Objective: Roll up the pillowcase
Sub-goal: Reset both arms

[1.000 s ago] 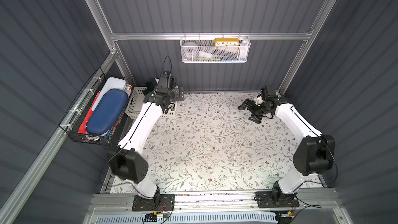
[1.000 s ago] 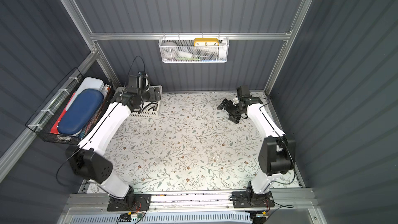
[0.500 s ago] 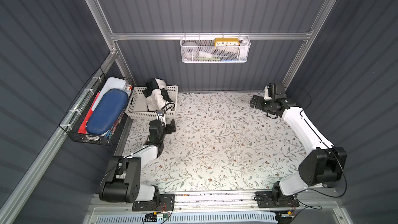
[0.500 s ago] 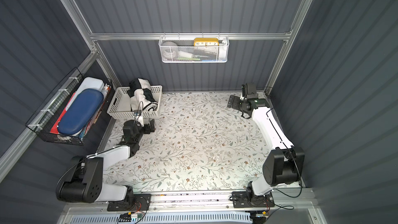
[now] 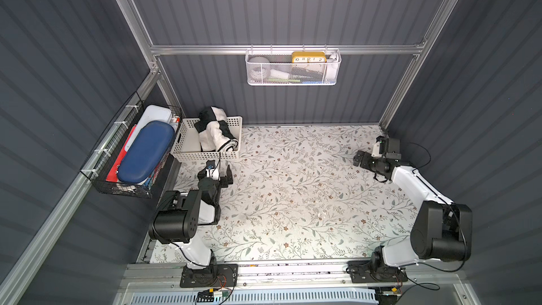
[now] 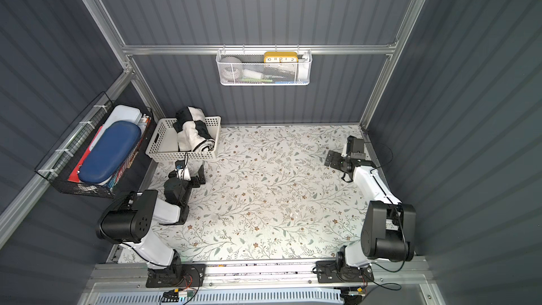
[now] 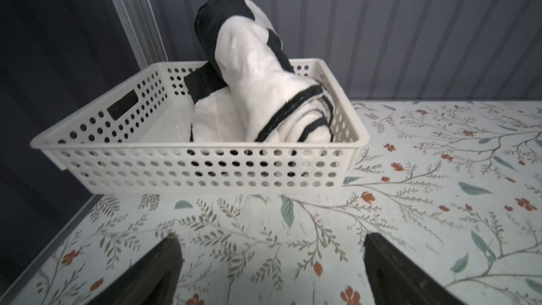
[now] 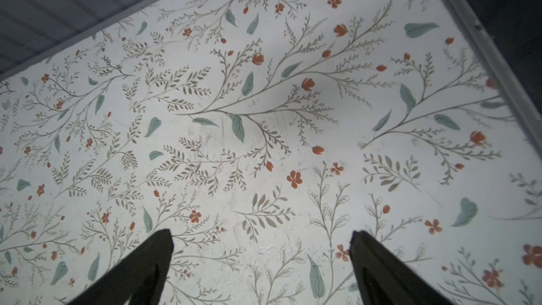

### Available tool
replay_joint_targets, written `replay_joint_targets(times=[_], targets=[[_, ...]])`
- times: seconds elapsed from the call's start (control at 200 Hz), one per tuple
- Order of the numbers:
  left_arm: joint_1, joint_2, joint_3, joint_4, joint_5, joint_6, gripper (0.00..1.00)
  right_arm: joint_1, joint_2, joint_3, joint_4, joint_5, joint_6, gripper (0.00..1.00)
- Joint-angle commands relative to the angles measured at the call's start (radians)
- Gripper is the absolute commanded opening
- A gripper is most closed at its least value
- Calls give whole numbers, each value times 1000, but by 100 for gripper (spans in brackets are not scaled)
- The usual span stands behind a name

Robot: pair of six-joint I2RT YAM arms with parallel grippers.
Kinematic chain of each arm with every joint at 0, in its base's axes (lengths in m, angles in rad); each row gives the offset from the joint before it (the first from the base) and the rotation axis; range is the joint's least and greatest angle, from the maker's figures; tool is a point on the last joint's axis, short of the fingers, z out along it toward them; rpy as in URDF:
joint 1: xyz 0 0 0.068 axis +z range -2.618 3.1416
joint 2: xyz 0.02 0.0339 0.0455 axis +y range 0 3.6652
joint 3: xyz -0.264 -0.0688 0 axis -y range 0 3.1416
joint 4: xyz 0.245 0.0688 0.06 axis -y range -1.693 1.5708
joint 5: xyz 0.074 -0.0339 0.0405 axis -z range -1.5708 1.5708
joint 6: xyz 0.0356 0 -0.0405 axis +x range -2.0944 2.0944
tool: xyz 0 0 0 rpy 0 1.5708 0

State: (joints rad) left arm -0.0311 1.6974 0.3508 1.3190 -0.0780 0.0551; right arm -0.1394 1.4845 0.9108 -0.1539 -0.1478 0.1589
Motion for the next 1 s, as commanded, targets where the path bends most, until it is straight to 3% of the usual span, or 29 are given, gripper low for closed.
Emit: replay_joint_targets(times=[0.0, 0.035, 0.1, 0.225, 0.435, 0.475, 0.54, 0.63, 0.74, 0.87, 0.995], targets=[[0, -4, 26, 19, 36, -1, 99, 1, 15, -182, 467, -170, -83, 99], [1, 1, 23, 32, 35, 0, 100, 0, 38, -254, 630, -158, -72, 99], [0, 1, 26, 29, 33, 1, 100, -13, 34, -271, 589, -191, -86, 99], [0, -1, 26, 24, 34, -1, 99, -14, 22, -414, 847, -165, -62, 99], [0, -1, 24, 27, 34, 0, 99, 11, 0, -497, 949, -111, -89, 99], [0, -1, 24, 27, 33, 1, 99, 43, 26, -524, 973, -37, -114, 99], [0, -1, 25, 25, 35, 1, 99, 55, 117, -557, 1222, -81, -114, 99], [0, -1, 25, 25, 34, 2, 100, 61, 26, -491, 928, -53, -143, 99], [0, -1, 25, 26, 35, 2, 99, 66, 100, -538, 1153, -41, -119, 99], [0, -1, 27, 25, 36, 2, 99, 66, 52, -508, 1008, -49, -143, 99], [0, 0, 27, 23, 35, 3, 100, 66, 64, -515, 1040, -47, -139, 99]])
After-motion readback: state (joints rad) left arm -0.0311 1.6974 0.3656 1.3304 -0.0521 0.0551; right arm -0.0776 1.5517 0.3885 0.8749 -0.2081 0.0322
